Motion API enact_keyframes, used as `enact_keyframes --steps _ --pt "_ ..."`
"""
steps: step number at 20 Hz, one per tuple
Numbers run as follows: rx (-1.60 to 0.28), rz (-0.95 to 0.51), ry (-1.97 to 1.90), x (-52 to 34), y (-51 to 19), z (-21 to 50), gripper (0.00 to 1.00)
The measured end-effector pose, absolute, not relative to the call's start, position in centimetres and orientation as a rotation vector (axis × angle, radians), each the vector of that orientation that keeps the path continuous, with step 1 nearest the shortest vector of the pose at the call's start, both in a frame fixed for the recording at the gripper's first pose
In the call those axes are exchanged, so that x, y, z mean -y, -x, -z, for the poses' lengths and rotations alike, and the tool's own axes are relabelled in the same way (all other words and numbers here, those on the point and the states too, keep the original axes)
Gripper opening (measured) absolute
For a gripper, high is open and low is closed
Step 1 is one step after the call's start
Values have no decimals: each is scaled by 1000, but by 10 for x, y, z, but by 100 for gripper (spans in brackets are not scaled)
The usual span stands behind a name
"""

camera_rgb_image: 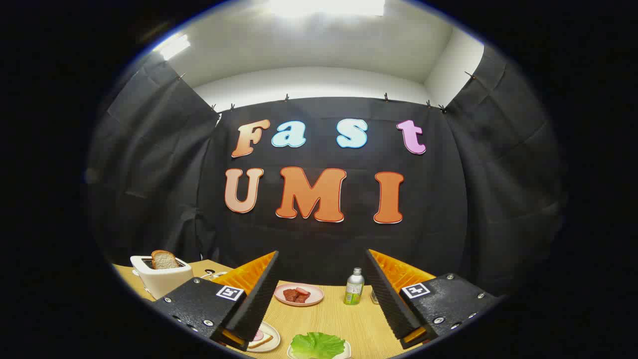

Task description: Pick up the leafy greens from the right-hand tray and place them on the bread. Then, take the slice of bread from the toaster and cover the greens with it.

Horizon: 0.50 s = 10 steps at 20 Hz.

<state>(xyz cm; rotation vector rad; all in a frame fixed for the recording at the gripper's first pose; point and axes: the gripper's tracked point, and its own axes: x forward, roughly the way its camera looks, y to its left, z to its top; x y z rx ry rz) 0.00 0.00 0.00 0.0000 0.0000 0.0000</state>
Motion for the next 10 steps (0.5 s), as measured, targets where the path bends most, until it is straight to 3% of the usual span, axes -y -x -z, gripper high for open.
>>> enact_keyframes --steps 10 --pt "-14 -2 1 0 -7 2 100"
